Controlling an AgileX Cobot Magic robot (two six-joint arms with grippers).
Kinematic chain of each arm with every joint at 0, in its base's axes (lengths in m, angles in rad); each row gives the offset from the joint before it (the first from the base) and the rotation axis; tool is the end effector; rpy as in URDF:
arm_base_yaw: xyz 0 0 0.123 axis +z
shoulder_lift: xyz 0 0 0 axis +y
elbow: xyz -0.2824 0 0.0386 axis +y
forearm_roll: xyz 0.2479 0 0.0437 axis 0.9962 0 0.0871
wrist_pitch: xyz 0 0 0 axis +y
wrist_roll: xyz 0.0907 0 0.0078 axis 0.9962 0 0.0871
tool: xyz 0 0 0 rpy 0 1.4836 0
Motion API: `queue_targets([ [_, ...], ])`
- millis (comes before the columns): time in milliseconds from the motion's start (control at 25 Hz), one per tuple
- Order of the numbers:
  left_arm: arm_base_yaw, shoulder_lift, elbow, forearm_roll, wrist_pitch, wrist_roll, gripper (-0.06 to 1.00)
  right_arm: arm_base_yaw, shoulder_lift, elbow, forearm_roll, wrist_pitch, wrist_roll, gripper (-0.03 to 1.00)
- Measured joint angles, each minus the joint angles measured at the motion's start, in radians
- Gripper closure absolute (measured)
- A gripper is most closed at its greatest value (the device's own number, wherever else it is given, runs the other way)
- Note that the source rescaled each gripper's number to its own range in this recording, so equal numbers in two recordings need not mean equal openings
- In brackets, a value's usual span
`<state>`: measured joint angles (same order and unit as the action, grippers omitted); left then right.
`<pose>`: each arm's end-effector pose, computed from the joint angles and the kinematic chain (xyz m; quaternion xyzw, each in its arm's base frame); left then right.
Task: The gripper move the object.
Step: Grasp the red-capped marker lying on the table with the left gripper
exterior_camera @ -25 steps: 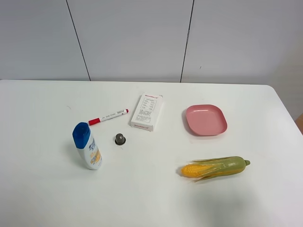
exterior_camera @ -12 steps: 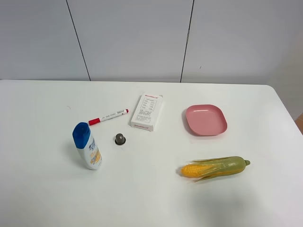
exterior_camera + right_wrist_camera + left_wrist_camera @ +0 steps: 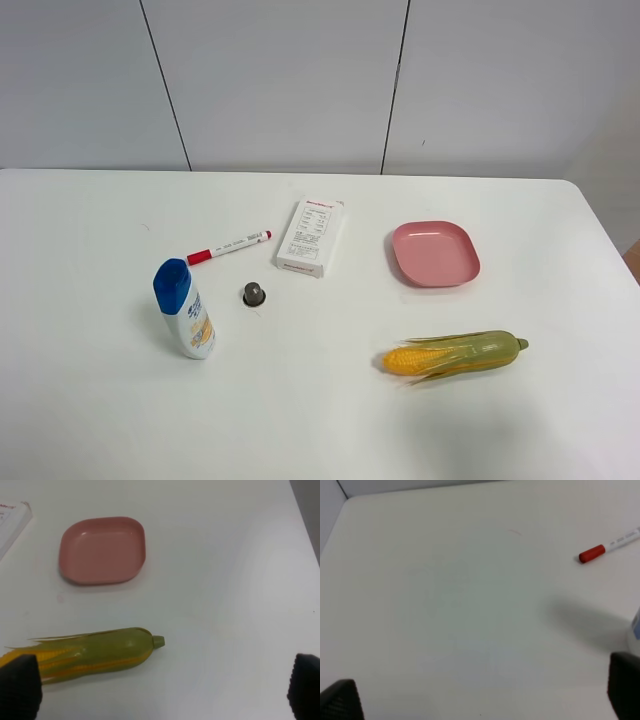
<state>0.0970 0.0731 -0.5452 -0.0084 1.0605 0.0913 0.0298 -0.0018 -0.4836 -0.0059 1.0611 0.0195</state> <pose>0.0019 -0.0005 0.2899 -0.0023 0.8604 0.0437 0.5078 -0.0033 -0.0006 0.2726 -0.0043 0.8571 0.0097 0.5150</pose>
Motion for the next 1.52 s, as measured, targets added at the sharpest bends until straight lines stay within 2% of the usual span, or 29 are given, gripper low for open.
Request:
queue_targets([
  [160, 0.000, 0.183, -0.104, 0.008, 0.003, 0.009, -0.05, 0.000, 0.000, 0.000, 0.006, 0.000, 0.000, -0.03],
  [320, 0.000, 0.397, -0.263, 0.023, 0.003, 0.060, -0.05, 0.000, 0.000, 0.000, 0.006, 0.000, 0.000, -0.03],
  [440, 0.000, 0.557, -0.411, 0.025, 0.003, 0.141, -0.05, 0.000, 0.000, 0.000, 0.006, 0.000, 0.000, -0.03],
  [600, 0.000, 0.779, -0.571, 0.020, -0.004, 0.311, -0.05, 0.000, 0.000, 0.000, 0.006, 0.000, 0.000, -0.03],
  [760, -0.004, 0.990, -0.667, -0.064, -0.004, 0.501, -0.05, 0.000, 0.000, 0.000, 0.000, 0.000, 0.000, -0.03],
  [920, -0.066, 1.175, -0.717, -0.124, -0.005, 0.605, -0.05, 0.000, 0.000, 0.000, 0.006, 0.000, 0.000, -0.03],
  [1200, -0.183, 1.412, -0.822, -0.148, -0.010, 0.711, -0.05, 0.000, 0.000, 0.000, 0.006, 0.000, 0.000, -0.03],
  [1400, -0.242, 1.525, -0.866, -0.263, -0.064, 0.813, -0.05, 0.000, 0.000, 0.000, 0.006, 0.000, 0.000, -0.03],
  [1520, -0.254, 1.585, -0.877, -0.338, -0.077, 0.841, -0.05, 0.000, 0.000, 0.000, 0.006, 0.000, 0.000, -0.03],
])
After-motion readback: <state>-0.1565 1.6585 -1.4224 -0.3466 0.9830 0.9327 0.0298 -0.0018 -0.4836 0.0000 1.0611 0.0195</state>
